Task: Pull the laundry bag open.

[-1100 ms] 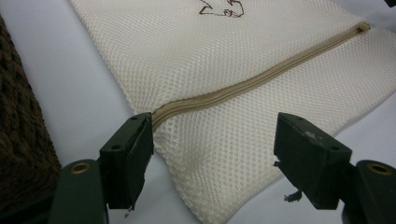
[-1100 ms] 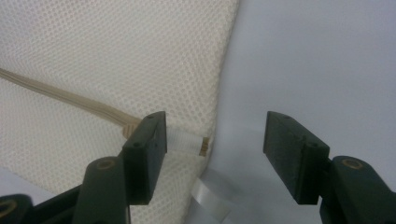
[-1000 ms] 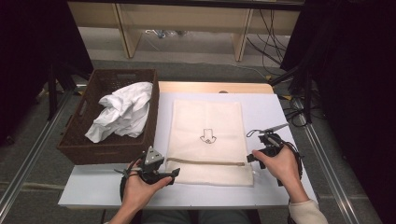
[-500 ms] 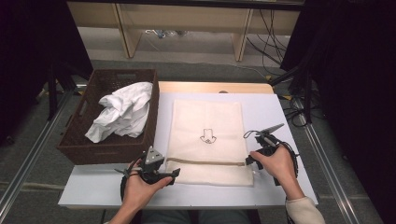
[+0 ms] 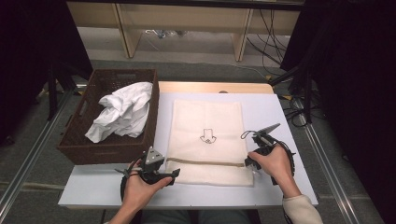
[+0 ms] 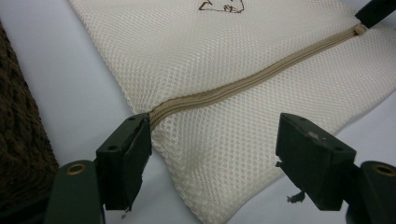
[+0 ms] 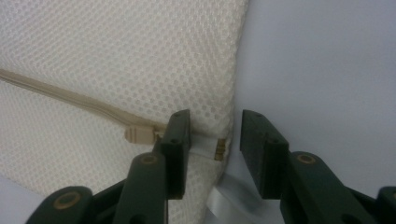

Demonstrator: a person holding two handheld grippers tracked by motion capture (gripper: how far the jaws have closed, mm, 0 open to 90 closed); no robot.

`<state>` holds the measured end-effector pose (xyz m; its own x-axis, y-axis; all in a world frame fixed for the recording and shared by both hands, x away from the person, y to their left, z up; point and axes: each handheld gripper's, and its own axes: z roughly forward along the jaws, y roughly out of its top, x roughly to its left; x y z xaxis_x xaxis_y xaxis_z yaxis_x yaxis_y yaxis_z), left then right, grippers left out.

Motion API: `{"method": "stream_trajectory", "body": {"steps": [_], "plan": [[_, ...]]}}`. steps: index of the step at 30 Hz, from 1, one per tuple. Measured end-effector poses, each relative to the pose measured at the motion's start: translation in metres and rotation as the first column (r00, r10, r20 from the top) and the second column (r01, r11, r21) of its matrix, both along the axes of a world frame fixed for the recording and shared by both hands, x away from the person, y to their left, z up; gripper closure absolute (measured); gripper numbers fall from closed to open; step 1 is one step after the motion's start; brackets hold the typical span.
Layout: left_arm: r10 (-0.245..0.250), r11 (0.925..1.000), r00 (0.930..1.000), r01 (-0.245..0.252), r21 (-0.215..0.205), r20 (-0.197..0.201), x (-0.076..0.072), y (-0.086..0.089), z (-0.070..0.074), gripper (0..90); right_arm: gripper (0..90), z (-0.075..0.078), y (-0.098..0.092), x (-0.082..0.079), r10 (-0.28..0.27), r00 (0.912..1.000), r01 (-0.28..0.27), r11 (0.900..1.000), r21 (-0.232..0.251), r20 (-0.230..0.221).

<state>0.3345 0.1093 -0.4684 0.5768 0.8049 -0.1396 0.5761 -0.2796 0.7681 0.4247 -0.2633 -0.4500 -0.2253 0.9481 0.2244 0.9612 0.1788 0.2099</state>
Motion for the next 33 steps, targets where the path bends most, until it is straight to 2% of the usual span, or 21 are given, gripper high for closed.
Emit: {"method": "stream_trajectory", "body": {"steps": [3,9,10,11,12,14,15,16,17,18,20,21,23,24,25,26,27,28,29,30,33], "plan": [[-0.003,1.0,1.0,0.003,0.009,-0.002,0.0,0.001,0.0,27.0,68.3,-0.002,0.001,0.0,0.0,1.0,0.0,1.0,0.004,-0.008],[-0.002,1.0,1.0,0.002,0.0,-0.005,0.0,0.0,-0.001,27.3,72.5,-0.003,0.003,0.002,0.002,0.9998,-0.003,1.0,-0.007,-0.02],[-0.001,1.0,1.0,0.001,-0.001,-0.007,0.0,0.0,-0.001,27.5,73.3,-0.004,0.003,0.002,0.002,1.0,-0.002,1.0,-0.011,-0.006],[-0.002,1.0,1.0,0.002,-0.001,-0.005,0.001,0.0,-0.001,28.0,75.0,-0.002,0.008,0.0,-0.057,0.9967,0.057,0.998,-0.005,-0.058],[-0.004,1.0,1.0,0.004,0.0,-0.005,0.001,-0.001,-0.001,28.3,75.8,-0.001,0.008,0.001,-0.046,0.9963,0.045,0.999,-0.024,-0.073],[-0.008,1.0,0.9999,0.008,0.003,-0.009,0.001,-0.001,-0.001,28.5,76.2,-0.002,0.008,0.001,-0.034,0.9978,0.032,0.999,-0.031,-0.057],[-0.01,0.9999,0.9999,0.01,0.007,-0.008,0.001,-0.001,-0.001,28.6,76.7,-0.005,0.005,0.003,0.016,0.9999,-0.016,0.999,-0.041,-0.001],[-0.009,1.0,0.9999,0.009,-0.002,-0.009,0.001,-0.002,-0.002,28.7,77.2,-0.005,0.006,0.003,0.016,0.9999,-0.016,0.999,-0.042,-0.006],[-0.01,0.9999,0.9999,0.01,-0.003,-0.01,0.001,-0.002,-0.002,28.9,77.6,-0.004,0.007,0.003,-0.007,0.9998,0.006,0.999,-0.049,-0.018],[-0.011,0.9999,0.9999,0.011,-0.003,-0.009,0.0,-0.003,-0.002,29.0,78.2,-0.005,0.008,0.003,-0.002,1.0,0.002,0.999,-0.038,-0.009],[-0.015,0.9999,0.9998,0.015,-0.003,-0.011,0.001,-0.003,-0.002,29.3,80.6,-0.004,0.008,0.003,0.016,0.9995,-0.017,0.999,-0.042,-0.027],[-0.023,0.9997,0.9996,0.023,0.011,-0.014,0.001,-0.002,-0.002,30.1,82.1,-0.004,0.01,0.003,0.012,0.9997,-0.013,0.998,-0.054,-0.024],[-0.022,0.9998,0.9997,0.022,-0.003,-0.011,0.001,-0.004,-0.002,30.6,83.7,-0.005,0.011,0.003,0.051,0.9987,-0.051,0.997,-0.062,-0.005],[-0.04,0.9991,0.9991,0.04,0.012,-0.014,0.001,-0.004,-0.001,31.1,84.1,-0.005,0.012,0.003,0.049,0.9988,-0.049,0.997,-0.064,-0.01],[-0.037,0.9993,0.9992,0.037,0.002,-0.012,0.001,-0.006,-0.001,31.6,84.3,-0.004,0.012,0.003,0.047,0.9988,-0.048,0.997,-0.064,-0.011],[-0.045,0.9989,0.9989,0.045,0.009,-0.012,0.002,-0.006,-0.001,32.6,84.8,-0.006,0.012,0.002,0.045,0.9989,-0.044,0.997,-0.055,0.01],[-0.037,0.9992,0.9993,0.037,-0.012,-0.008,0.002,-0.009,-0.001,33.0,85.0,-0.005,0.013,0.002,0.039,0.9992,-0.039,0.998,-0.056,0.01],[-0.044,0.9989,0.999,0.044,-0.016,-0.01,0.002,-0.011,0.0,33.6,85.1,-0.003,0.014,0.001,0.018,0.9997,-0.018,0.998,-0.056,-0.016],[-0.053,0.9986,0.9986,0.053,-0.009,-0.008,0.003,-0.012,0.0,33.6,85.1,-0.003,0.014,0.001,0.018,0.9997,-0.018,0.998,-0.056,-0.016],[-0.063,0.998,0.998,0.063,-0.01,-0.009,0.004,-0.014,0.001,34.6,85.2,-0.002,0.012,0.002,0.056,0.9983,-0.057,0.997,-0.058,-0.014],[-0.089,0.996,0.9961,0.089,-0.01,-0.001,0.008,-0.02,0.004,36.1,85.5,0.001,0.012,0.001,0.064,0.9979,-0.064,0.996,-0.065,-0.005]]}}
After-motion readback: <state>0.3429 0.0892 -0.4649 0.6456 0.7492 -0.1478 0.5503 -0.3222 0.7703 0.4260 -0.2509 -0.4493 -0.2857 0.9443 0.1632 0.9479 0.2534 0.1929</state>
